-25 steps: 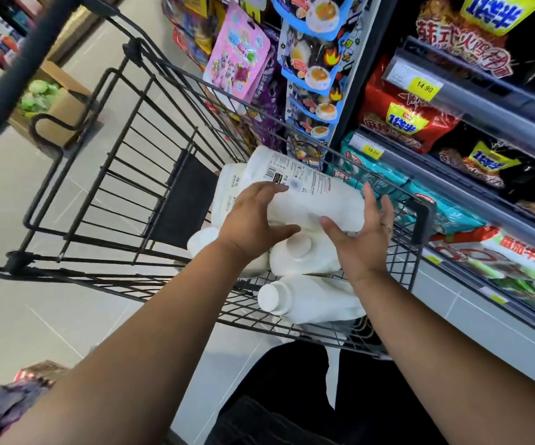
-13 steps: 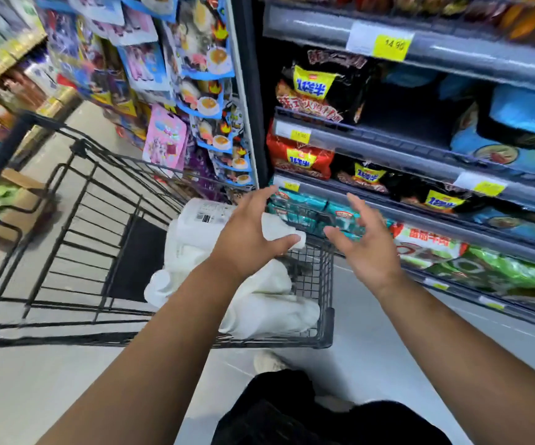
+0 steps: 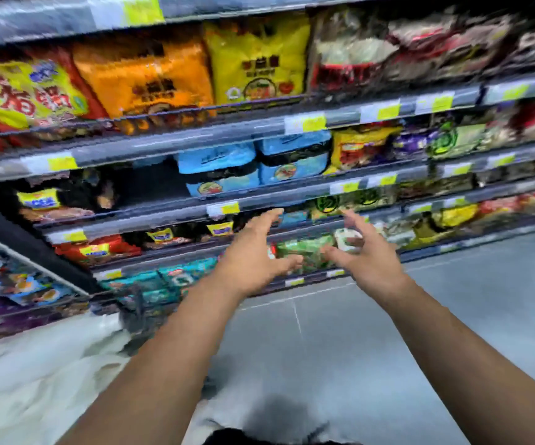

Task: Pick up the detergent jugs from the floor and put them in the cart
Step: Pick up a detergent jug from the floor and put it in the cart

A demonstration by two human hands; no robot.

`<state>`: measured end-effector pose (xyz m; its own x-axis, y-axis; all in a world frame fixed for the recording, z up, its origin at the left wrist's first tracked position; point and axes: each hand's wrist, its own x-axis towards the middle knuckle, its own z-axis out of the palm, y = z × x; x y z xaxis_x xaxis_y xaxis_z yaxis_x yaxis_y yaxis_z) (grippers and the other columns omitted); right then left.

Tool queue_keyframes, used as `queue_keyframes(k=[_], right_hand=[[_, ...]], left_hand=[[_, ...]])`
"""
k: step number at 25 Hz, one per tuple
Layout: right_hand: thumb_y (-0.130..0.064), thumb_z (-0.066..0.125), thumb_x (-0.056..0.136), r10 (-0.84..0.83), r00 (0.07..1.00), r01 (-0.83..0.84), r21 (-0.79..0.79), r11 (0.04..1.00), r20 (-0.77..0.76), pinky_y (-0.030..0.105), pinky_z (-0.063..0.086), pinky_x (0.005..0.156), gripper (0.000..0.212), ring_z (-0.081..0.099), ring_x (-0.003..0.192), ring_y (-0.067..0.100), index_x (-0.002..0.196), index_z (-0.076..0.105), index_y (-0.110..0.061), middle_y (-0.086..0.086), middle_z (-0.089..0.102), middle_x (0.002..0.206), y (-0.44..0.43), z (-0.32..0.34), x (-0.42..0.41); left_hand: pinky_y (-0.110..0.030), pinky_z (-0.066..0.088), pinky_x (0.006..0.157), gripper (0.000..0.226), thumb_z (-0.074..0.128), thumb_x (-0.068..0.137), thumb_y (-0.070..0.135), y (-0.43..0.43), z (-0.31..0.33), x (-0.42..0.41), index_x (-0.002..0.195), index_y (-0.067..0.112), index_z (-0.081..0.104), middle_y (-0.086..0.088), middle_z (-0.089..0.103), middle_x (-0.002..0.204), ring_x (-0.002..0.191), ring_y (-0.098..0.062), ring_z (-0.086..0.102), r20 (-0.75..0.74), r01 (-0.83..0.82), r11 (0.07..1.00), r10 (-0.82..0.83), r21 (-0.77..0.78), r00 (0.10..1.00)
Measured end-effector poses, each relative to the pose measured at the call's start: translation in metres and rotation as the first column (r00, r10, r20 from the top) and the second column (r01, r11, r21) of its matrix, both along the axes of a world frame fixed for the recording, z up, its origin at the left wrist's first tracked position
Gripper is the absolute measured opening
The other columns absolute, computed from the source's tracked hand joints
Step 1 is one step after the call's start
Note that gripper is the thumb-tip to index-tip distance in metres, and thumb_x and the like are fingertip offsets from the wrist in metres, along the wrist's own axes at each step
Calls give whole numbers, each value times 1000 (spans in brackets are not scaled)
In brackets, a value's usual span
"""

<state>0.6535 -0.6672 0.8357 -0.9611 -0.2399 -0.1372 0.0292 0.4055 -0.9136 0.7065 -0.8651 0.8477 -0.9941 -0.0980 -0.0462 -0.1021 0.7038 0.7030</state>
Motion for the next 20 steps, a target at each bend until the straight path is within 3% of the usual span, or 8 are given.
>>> queue_keyframes(k=[6, 9, 11, 15, 17, 20], right_hand=[[-29, 82, 74, -365, 929, 367, 20, 930, -66, 32, 50, 88, 72, 58, 96, 11, 138, 49, -34, -1, 50, 128, 180, 26, -21], [-37, 82, 73, -534, 843, 537, 47, 842, -54, 44, 53, 89, 65, 57, 107, 17, 127, 49, -50, 0, 50, 132, 260, 30, -30], [-37, 79, 76, -609, 791, 611, 35, 791, -51, 43, 54, 86, 62, 56, 111, 20, 125, 46, -53, -3, 50, 135, 301, 32, -37], [-35, 75, 81, -756, 652, 758, 87, 646, -66, 31, 51, 77, 66, 54, 114, 18, 138, 43, -43, -5, 48, 136, 378, 35, -58], [-35, 74, 82, -820, 566, 824, 93, 559, -88, 23, 47, 68, 65, 54, 114, 16, 137, 42, -46, -9, 47, 135, 410, 39, -72], [-36, 74, 82, -882, 462, 886, 81, 456, -95, 23, 45, 68, 66, 55, 113, 15, 139, 41, -44, -10, 48, 134, 445, 39, -92]], left_hand=[[-19, 30, 103, 84, 81, 74, 38, 179, 26, -104, 144, 25, 36, -4, 46, 144, 133, -18, 43, -68, 347, 938, -344, 29, 936], [-15, 29, 96, 82, 80, 75, 39, 264, 26, -148, 143, 26, 36, -2, 47, 141, 130, -17, 44, -60, 517, 855, -515, 36, 855], [-19, 31, 101, 82, 77, 77, 43, 309, 24, -174, 144, 29, 34, 1, 45, 144, 132, -16, 43, -65, 603, 797, -601, 38, 797], [-21, 31, 100, 77, 76, 79, 40, 397, 14, -241, 143, 33, 34, 4, 46, 142, 130, -12, 44, -50, 720, 681, -721, 135, 692], [-27, 35, 105, 75, 75, 79, 42, 438, 15, -278, 142, 35, 36, 4, 49, 140, 129, -12, 45, -71, 767, 619, -769, 168, 636], [-38, 38, 109, 75, 74, 78, 46, 486, 20, -323, 142, 37, 35, 5, 49, 140, 129, -15, 46, -84, 823, 551, -821, 141, 564]])
